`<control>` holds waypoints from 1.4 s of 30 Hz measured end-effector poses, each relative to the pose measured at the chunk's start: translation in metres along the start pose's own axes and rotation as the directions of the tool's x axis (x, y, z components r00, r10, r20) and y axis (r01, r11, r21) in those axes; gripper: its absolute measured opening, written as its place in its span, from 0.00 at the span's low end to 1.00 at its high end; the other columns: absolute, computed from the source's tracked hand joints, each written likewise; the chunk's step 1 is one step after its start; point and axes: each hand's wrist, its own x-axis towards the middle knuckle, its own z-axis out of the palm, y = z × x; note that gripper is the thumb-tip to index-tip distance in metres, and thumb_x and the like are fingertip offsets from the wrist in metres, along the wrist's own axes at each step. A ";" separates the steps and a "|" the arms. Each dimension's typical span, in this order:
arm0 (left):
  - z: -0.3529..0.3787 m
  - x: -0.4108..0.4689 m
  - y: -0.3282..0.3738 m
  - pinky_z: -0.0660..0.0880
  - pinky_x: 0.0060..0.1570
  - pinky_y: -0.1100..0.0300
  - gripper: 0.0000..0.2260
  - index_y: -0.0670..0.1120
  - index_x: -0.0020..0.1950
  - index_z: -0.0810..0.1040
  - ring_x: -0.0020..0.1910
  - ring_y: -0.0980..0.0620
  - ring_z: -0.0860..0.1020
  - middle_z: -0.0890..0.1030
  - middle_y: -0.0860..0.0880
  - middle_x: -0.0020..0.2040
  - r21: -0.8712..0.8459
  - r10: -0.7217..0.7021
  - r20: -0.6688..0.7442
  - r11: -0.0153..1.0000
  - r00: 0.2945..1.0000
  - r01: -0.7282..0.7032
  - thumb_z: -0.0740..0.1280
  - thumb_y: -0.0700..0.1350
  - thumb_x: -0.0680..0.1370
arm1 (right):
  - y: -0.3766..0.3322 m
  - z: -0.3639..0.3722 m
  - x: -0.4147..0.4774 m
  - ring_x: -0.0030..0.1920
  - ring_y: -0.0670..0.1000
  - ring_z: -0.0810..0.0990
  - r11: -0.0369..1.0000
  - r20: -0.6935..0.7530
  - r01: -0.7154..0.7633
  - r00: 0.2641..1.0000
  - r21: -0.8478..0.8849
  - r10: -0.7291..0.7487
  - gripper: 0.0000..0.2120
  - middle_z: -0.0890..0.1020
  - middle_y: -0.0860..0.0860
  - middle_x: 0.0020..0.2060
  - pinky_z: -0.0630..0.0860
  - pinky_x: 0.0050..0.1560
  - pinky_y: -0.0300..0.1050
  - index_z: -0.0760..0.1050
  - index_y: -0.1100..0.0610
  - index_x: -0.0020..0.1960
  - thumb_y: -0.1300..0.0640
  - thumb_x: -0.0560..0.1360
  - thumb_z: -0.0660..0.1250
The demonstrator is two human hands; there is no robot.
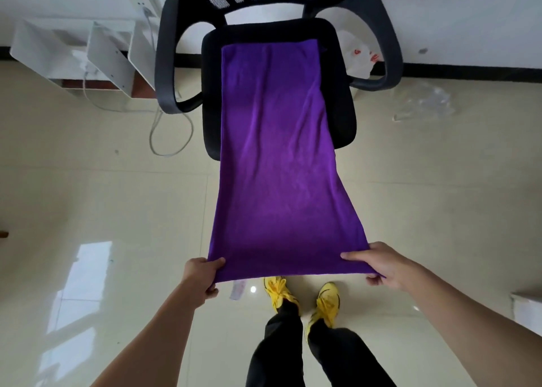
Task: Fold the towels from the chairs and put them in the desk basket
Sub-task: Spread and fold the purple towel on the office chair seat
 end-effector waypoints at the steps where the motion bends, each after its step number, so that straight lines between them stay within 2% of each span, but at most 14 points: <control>1: 0.000 0.002 -0.005 0.64 0.24 0.64 0.14 0.42 0.37 0.66 0.25 0.51 0.60 0.64 0.47 0.29 -0.003 -0.010 -0.005 1.000 1.000 0.010 0.70 0.40 0.75 | 0.004 0.001 0.000 0.26 0.48 0.64 1.000 0.000 -0.018 1.000 -0.011 0.018 0.13 0.74 0.49 0.27 0.66 0.26 0.38 0.79 0.59 0.45 0.56 0.66 0.79; 6: -0.001 -0.002 -0.009 0.64 0.26 0.61 0.12 0.41 0.37 0.68 0.27 0.50 0.61 0.66 0.47 0.30 0.020 0.033 -0.070 0.999 0.997 -0.032 0.70 0.40 0.74 | 0.010 0.006 -0.005 0.22 0.47 0.63 1.000 -0.079 -0.016 0.997 -0.011 0.015 0.12 0.73 0.50 0.27 0.65 0.25 0.37 0.78 0.58 0.44 0.55 0.66 0.78; 9: -0.006 -0.013 0.008 0.70 0.26 0.58 0.10 0.42 0.50 0.72 0.27 0.47 0.68 0.74 0.43 0.34 -0.036 0.156 -0.135 0.986 0.978 -0.162 0.72 0.39 0.73 | -0.007 0.005 -0.006 0.23 0.48 0.68 0.983 -0.278 0.124 0.957 0.133 -0.083 0.15 0.77 0.54 0.35 0.70 0.24 0.38 0.78 0.58 0.53 0.58 0.69 0.77; 12: -0.008 -0.023 0.038 0.74 0.26 0.58 0.09 0.44 0.51 0.72 0.26 0.49 0.69 0.74 0.42 0.33 -0.152 0.292 -0.135 0.938 0.947 -0.311 0.70 0.38 0.75 | -0.039 -0.002 -0.009 0.21 0.47 0.70 0.898 -0.398 0.312 0.900 0.310 -0.176 0.15 0.77 0.55 0.35 0.75 0.25 0.39 0.76 0.53 0.56 0.61 0.72 0.74; 16: -0.011 -0.035 0.089 0.78 0.25 0.60 0.05 0.44 0.43 0.73 0.31 0.50 0.74 0.76 0.44 0.36 -0.299 0.387 -0.102 0.867 0.917 -0.399 0.66 0.37 0.78 | -0.093 -0.009 -0.020 0.23 0.46 0.72 0.778 -0.375 0.397 0.900 0.487 -0.224 0.03 0.77 0.53 0.33 0.77 0.28 0.40 0.77 0.54 0.45 0.61 0.75 0.70; 19: -0.013 -0.039 0.126 0.78 0.29 0.61 0.07 0.43 0.40 0.75 0.32 0.52 0.74 0.75 0.46 0.36 -0.375 0.431 -0.031 0.831 0.902 -0.411 0.67 0.41 0.78 | -0.127 -0.013 -0.023 0.25 0.46 0.73 0.648 -0.301 0.376 0.926 0.662 -0.229 0.05 0.75 0.52 0.32 0.77 0.29 0.37 0.76 0.58 0.42 0.60 0.76 0.69; 23: -0.017 -0.039 0.172 0.80 0.40 0.57 0.09 0.42 0.38 0.75 0.24 0.55 0.73 0.74 0.47 0.30 -0.503 0.461 0.008 0.769 0.887 -0.396 0.70 0.41 0.76 | -0.171 -0.021 -0.023 0.32 0.48 0.76 0.565 -0.282 0.391 0.920 0.727 -0.272 0.08 0.76 0.55 0.35 0.77 0.30 0.37 0.77 0.61 0.44 0.66 0.77 0.60; 26: -0.017 -0.036 0.202 0.79 0.51 0.53 0.04 0.40 0.41 0.77 0.31 0.53 0.78 0.79 0.46 0.32 -0.529 0.528 0.034 0.729 0.849 -0.433 0.72 0.35 0.72 | -0.199 -0.026 -0.019 0.37 0.49 0.78 0.608 -0.335 0.477 0.879 0.635 -0.340 0.18 0.77 0.54 0.36 0.77 0.33 0.38 0.77 0.60 0.46 0.75 0.72 0.53; 29: -0.010 -0.035 0.234 0.79 0.49 0.59 0.14 0.37 0.52 0.76 0.35 0.51 0.78 0.79 0.43 0.39 -0.385 0.580 -0.005 0.751 0.815 -0.537 0.74 0.31 0.69 | -0.228 -0.028 -0.010 0.35 0.48 0.78 0.719 -0.453 0.584 0.793 0.377 -0.407 0.14 0.78 0.53 0.36 0.76 0.34 0.37 0.79 0.58 0.49 0.74 0.72 0.63; 32: -0.002 -0.026 0.260 0.73 0.29 0.69 0.16 0.41 0.53 0.76 0.30 0.55 0.76 0.77 0.47 0.39 0.110 0.666 -0.108 0.746 0.738 -0.657 0.73 0.32 0.68 | -0.255 -0.034 0.005 0.29 0.46 0.74 0.758 -0.532 0.627 0.710 0.179 -0.461 0.04 0.77 0.52 0.32 0.74 0.28 0.35 0.80 0.59 0.48 0.64 0.74 0.69; 34: 0.003 -0.012 0.282 0.72 0.36 0.63 0.11 0.41 0.51 0.79 0.38 0.51 0.78 0.79 0.44 0.42 0.423 0.743 -0.139 0.642 0.654 -0.639 0.70 0.35 0.69 | -0.277 -0.042 0.023 0.28 0.47 0.73 0.764 -0.550 0.641 0.667 0.080 -0.503 0.01 0.77 0.52 0.31 0.74 0.31 0.41 0.79 0.56 0.43 0.59 0.74 0.70; 35: 0.004 -0.006 0.293 0.70 0.41 0.60 0.10 0.41 0.50 0.81 0.43 0.45 0.78 0.80 0.41 0.45 0.480 0.758 -0.156 0.619 0.633 -0.622 0.68 0.37 0.70 | -0.286 -0.046 0.033 0.30 0.48 0.74 0.762 -0.554 0.647 0.645 0.028 -0.527 0.03 0.77 0.51 0.31 0.74 0.34 0.45 0.79 0.53 0.41 0.57 0.73 0.71; 38: 0.010 0.014 0.337 0.67 0.43 0.56 0.10 0.37 0.50 0.82 0.48 0.37 0.77 0.80 0.37 0.46 0.507 0.762 -0.233 0.625 0.604 -0.594 0.65 0.42 0.76 | -0.323 -0.061 0.065 0.38 0.51 0.78 0.765 -0.544 0.632 0.601 -0.126 -0.586 0.05 0.82 0.52 0.34 0.76 0.46 0.50 0.81 0.53 0.40 0.52 0.71 0.73; 42: 0.026 0.036 0.389 0.74 0.45 0.50 0.12 0.39 0.48 0.81 0.46 0.37 0.78 0.80 0.37 0.45 0.519 0.744 -0.237 0.640 0.624 -0.566 0.62 0.46 0.78 | -0.365 -0.076 0.094 0.37 0.52 0.75 0.741 -0.486 0.629 0.584 -0.234 -0.650 0.08 0.79 0.52 0.31 0.73 0.43 0.50 0.81 0.59 0.42 0.54 0.74 0.71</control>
